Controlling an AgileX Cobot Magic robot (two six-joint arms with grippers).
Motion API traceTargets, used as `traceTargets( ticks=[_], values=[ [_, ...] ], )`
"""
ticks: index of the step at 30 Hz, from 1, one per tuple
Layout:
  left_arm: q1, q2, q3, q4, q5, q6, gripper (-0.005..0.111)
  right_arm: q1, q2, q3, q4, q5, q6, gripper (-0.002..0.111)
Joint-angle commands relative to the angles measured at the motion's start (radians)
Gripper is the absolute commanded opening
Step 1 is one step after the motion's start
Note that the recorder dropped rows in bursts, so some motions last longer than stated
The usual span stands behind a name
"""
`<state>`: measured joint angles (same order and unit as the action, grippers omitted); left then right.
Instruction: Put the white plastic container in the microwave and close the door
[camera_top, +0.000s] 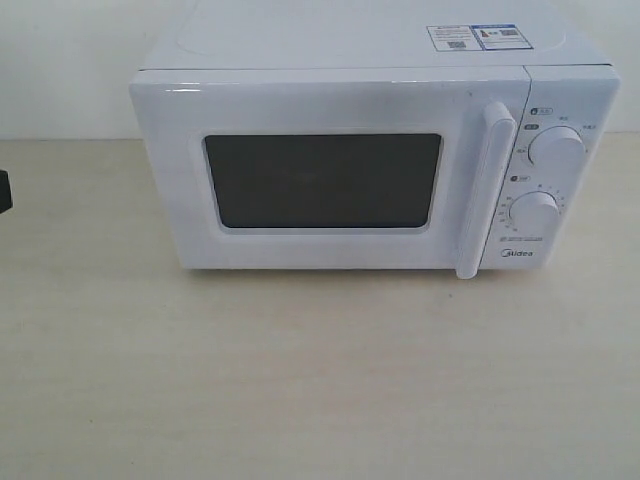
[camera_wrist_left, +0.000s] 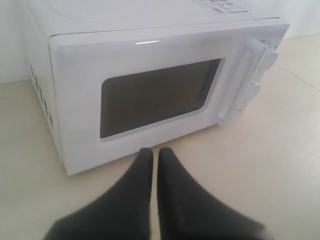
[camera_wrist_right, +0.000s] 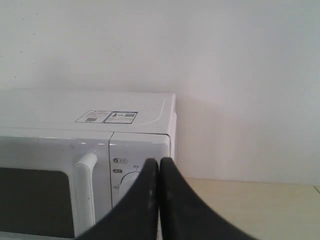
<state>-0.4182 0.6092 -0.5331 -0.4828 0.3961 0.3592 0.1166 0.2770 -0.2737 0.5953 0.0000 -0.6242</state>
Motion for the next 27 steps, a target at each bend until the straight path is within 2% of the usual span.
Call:
traceTargets(
  ticks=[1, 4, 15, 20, 27],
  values=[
    [0.001, -0.007, 0.004, 0.008, -0.008, 0.001, 0.004, -0.007, -0.048, 0.006, -0.401, 0.11, 0.39, 0.0],
    [0.001, -0.007, 0.004, 0.008, -0.008, 0.001, 0.004, -0.007, -0.075, 0.006, -0.49, 0.168, 0.486, 0.0],
    [0.001, -0.007, 0.004, 0.008, -0.008, 0.001, 0.004, -0.007, -0.186, 0.006, -0.531, 0.312, 0.531, 0.0],
    [0.001, -0.007, 0.004, 0.008, -0.008, 0.001, 0.004, -0.007, -0.215, 0.006, -0.607, 0.361, 0.648, 0.0],
    [0.001, -0.007, 0.004, 0.008, -0.008, 0.001, 0.004, -0.007, -0.235, 0.006, -0.607, 0.386, 0.648, 0.0]
  ],
)
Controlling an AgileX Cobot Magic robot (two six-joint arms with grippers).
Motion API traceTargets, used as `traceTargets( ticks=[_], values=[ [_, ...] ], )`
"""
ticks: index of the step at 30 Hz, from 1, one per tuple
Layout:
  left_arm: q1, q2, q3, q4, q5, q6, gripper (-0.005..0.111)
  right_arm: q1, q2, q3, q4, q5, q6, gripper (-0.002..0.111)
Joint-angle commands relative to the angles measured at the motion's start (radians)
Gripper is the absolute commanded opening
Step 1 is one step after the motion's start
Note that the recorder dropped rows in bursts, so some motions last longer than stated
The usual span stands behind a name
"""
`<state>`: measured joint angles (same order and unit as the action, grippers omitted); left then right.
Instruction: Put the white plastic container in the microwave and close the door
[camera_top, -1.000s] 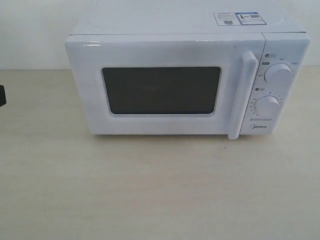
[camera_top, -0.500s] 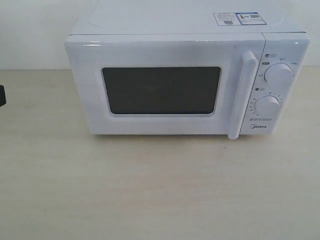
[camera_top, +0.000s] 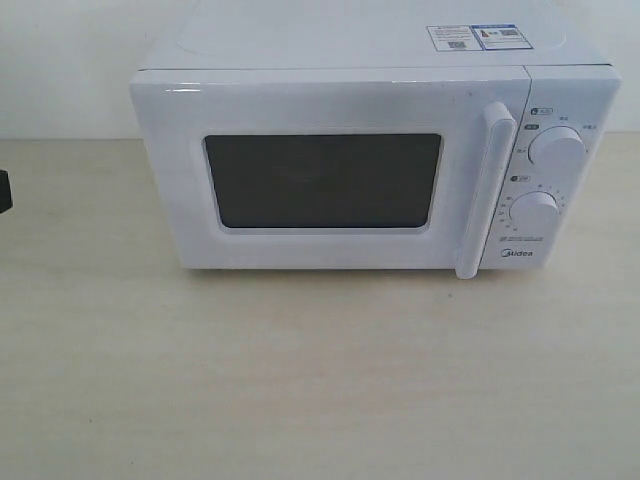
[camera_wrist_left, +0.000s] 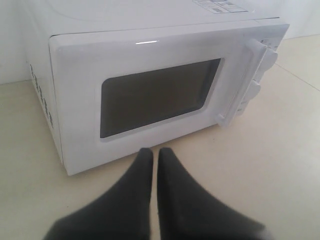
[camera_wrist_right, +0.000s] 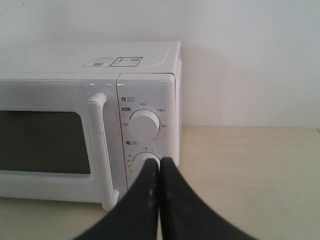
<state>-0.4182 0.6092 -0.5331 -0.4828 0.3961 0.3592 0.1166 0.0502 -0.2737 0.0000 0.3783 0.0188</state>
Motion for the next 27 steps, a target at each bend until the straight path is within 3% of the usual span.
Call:
traceTargets(
  ticks=[1, 12, 18, 27],
  values=[
    [0.001, -0.007, 0.004, 0.008, -0.008, 0.001, 0.004, -0.007, -0.008, 0.006, -0.012, 0.008, 0.005, 0.0],
    [0.001, -0.007, 0.004, 0.008, -0.008, 0.001, 0.004, -0.008, -0.008, 0.006, -0.006, 0.008, 0.005, 0.0],
    [0.001, -0.007, 0.004, 0.008, -0.008, 0.001, 0.004, -0.063, -0.008, 0.006, -0.016, 0.125, 0.002, 0.0],
    [0.001, -0.007, 0.004, 0.008, -0.008, 0.001, 0.004, -0.067, -0.05, 0.16, -0.014, 0.011, 0.005, 0.0]
  ],
)
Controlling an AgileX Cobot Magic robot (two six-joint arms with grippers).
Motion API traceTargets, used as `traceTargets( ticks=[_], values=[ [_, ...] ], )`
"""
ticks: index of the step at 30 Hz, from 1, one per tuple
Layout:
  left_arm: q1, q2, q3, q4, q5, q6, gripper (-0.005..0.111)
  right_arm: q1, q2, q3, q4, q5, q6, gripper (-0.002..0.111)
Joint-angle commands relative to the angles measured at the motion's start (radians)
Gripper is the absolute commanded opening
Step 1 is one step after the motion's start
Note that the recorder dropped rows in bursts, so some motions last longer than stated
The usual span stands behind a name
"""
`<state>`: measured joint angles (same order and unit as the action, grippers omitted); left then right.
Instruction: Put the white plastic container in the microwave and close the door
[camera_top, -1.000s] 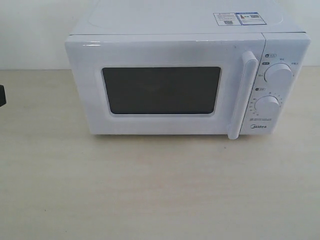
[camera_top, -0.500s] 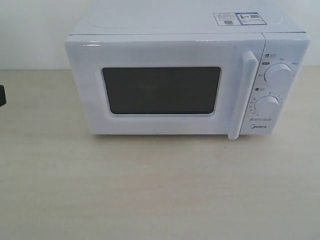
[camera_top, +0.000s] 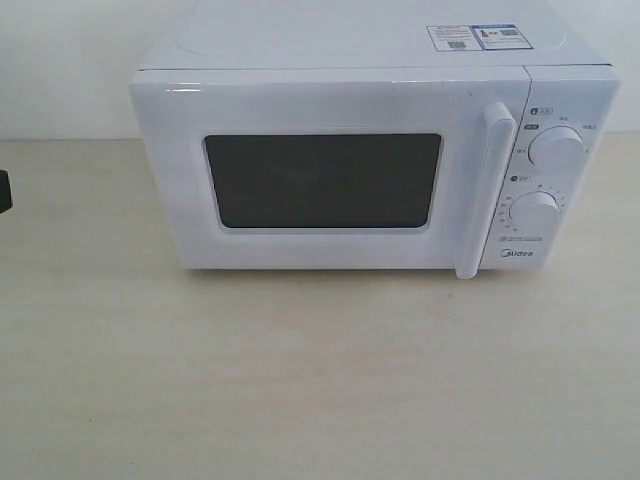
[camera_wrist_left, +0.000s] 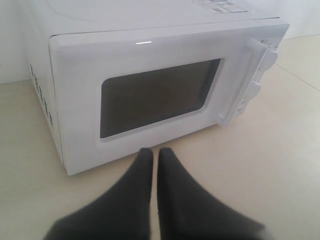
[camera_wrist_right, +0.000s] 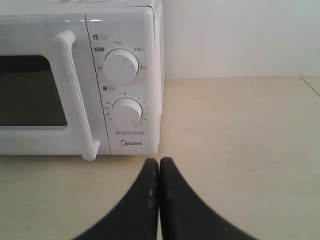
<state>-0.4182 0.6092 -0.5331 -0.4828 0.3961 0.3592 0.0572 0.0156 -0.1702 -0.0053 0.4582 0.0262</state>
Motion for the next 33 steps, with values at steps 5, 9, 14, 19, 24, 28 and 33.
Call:
traceTargets(
  ticks=[5, 9, 14, 19, 24, 28, 33],
  values=[
    [0.001, -0.007, 0.004, 0.008, -0.008, 0.001, 0.004, -0.008, -0.016, 0.106, -0.009, -0.081, 0.003, 0.0],
    [0.001, -0.007, 0.004, 0.008, -0.008, 0.001, 0.004, -0.008, -0.016, 0.148, -0.005, -0.097, 0.003, 0.0],
    [0.001, -0.007, 0.004, 0.008, -0.006, 0.001, 0.004, -0.008, -0.016, 0.17, -0.005, -0.099, 0.001, 0.0],
    [0.001, -0.007, 0.004, 0.008, -0.006, 0.001, 0.004, -0.008, -0.016, 0.17, -0.007, -0.103, -0.006, 0.0],
    [0.001, -0.007, 0.004, 0.008, -0.008, 0.001, 0.004, -0.008, -0.016, 0.17, -0.007, -0.103, -0.073, 0.0],
    [0.001, -0.007, 0.004, 0.008, -0.008, 0.001, 0.004, -0.008, -0.016, 0.17, -0.005, -0.103, -0.072, 0.0],
    [0.001, -0.007, 0.004, 0.008, -0.008, 0.001, 0.004, -0.008, -0.016, 0.17, -0.005, -0.103, -0.043, 0.0]
  ],
)
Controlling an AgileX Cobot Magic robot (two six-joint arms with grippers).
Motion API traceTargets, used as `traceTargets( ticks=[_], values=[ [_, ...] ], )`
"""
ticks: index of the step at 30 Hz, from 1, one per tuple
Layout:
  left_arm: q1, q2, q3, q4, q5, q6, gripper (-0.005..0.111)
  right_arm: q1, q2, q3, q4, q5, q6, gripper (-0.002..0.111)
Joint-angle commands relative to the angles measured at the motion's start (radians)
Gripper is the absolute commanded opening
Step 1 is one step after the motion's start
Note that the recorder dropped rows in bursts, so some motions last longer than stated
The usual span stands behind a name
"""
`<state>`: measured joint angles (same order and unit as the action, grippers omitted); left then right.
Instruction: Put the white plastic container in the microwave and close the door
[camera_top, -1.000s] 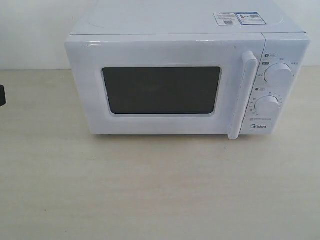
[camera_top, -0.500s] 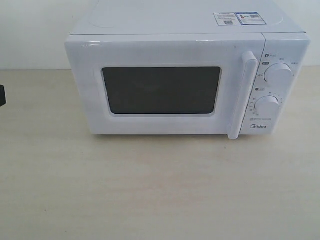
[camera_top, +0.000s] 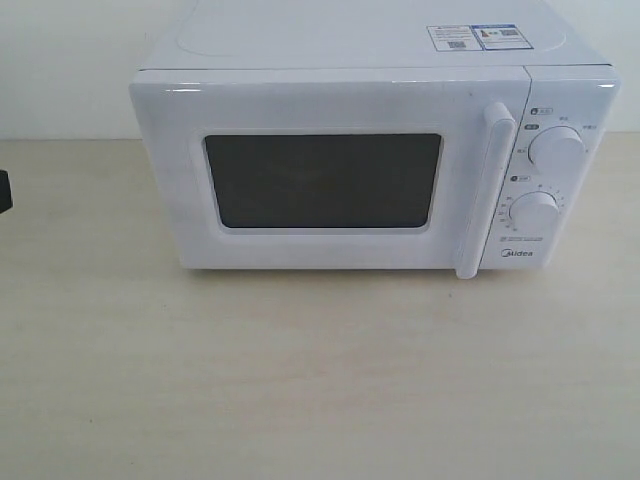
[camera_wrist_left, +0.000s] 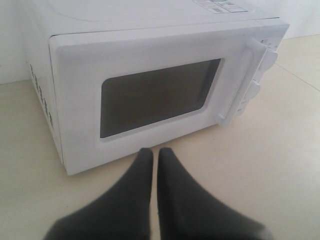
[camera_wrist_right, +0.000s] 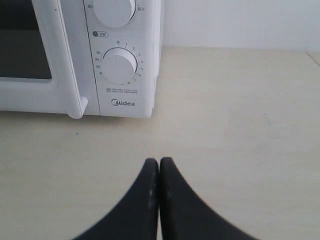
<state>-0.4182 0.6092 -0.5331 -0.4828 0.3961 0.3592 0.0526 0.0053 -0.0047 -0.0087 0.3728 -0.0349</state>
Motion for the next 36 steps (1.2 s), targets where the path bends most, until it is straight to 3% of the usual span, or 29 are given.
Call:
traceTargets(
  ticks=[1, 36],
  values=[
    [0.001, -0.007, 0.004, 0.008, -0.008, 0.001, 0.004, -0.003, -0.005, 0.005, -0.002, -0.017, 0.023, 0.0],
    [0.001, -0.007, 0.004, 0.008, -0.008, 0.001, 0.004, -0.003, -0.005, 0.005, 0.003, -0.032, 0.015, 0.0]
  ],
)
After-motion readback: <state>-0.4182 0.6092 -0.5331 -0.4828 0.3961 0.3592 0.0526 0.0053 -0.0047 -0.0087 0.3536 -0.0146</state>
